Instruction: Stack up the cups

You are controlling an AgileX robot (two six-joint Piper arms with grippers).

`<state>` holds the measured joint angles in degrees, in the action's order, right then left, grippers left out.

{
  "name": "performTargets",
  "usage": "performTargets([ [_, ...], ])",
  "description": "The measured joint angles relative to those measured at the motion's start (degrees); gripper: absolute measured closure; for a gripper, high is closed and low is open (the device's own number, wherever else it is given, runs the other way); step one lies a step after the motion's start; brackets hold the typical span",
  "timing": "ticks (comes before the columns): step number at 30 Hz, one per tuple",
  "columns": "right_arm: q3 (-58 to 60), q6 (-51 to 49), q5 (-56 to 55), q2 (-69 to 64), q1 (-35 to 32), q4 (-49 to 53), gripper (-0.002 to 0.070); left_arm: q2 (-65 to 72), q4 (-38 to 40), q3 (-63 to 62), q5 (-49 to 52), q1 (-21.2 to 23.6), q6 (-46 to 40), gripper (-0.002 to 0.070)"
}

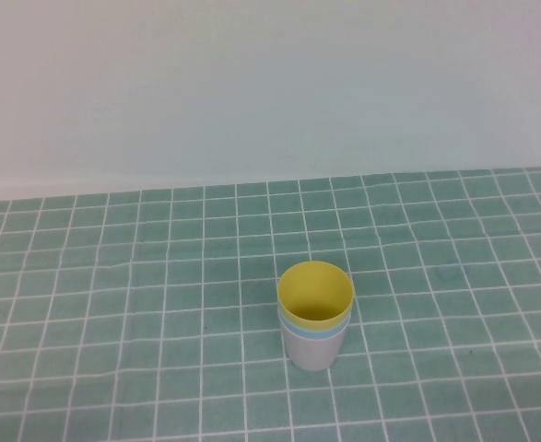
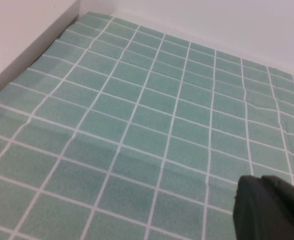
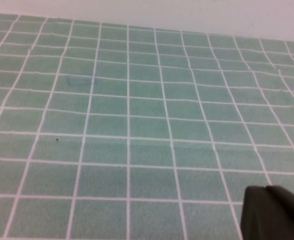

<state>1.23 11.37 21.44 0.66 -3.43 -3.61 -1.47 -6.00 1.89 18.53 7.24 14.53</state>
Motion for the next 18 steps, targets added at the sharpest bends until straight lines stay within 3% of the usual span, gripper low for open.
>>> performTargets([
  [15, 0.0, 0.0, 0.2, 0.0, 0.0, 0.0, 0.0678, -0.1, 0.0, 0.0, 0.0, 0.0, 0.0, 0.0676],
  [18, 0.0, 0.0, 0.2, 0.0, 0.0, 0.0, 0.0678, -0.1, 0.0, 0.0, 0.0, -1.8, 0.0, 0.0676],
])
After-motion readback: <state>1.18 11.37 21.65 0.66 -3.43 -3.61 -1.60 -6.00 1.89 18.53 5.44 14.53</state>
